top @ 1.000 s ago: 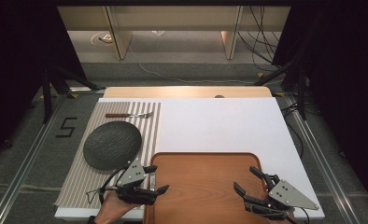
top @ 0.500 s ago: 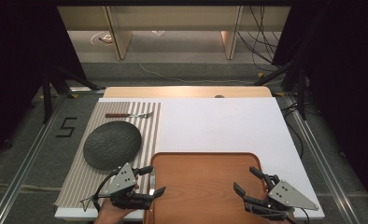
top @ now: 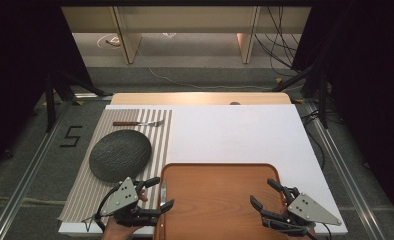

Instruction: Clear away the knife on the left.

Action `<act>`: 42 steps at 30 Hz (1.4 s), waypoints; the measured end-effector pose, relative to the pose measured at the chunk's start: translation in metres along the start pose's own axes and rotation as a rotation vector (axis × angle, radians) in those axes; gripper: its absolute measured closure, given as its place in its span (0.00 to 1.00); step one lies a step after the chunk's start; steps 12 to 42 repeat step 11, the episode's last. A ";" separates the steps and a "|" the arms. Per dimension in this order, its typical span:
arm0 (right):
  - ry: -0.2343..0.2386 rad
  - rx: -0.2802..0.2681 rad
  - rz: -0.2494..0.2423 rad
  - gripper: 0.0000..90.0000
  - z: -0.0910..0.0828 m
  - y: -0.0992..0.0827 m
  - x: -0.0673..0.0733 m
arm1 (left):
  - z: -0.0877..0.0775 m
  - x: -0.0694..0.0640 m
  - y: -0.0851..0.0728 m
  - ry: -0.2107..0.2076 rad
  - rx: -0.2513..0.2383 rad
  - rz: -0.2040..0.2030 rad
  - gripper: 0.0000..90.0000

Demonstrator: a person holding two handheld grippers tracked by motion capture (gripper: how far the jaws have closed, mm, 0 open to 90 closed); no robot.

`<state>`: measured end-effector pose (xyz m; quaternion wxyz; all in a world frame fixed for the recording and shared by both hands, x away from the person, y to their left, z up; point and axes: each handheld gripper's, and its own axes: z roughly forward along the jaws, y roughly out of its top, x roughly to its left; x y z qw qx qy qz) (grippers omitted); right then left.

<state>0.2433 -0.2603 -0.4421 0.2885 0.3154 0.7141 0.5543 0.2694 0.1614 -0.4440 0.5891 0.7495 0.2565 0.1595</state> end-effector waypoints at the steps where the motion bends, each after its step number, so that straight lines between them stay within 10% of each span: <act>1: 0.000 0.002 0.001 0.30 0.000 0.000 0.000 | 0.000 0.000 0.000 -0.003 0.001 0.000 0.23; 42: -0.002 -0.002 0.001 0.30 0.000 0.000 0.000 | 0.001 0.000 -0.001 -0.015 0.010 -0.006 0.22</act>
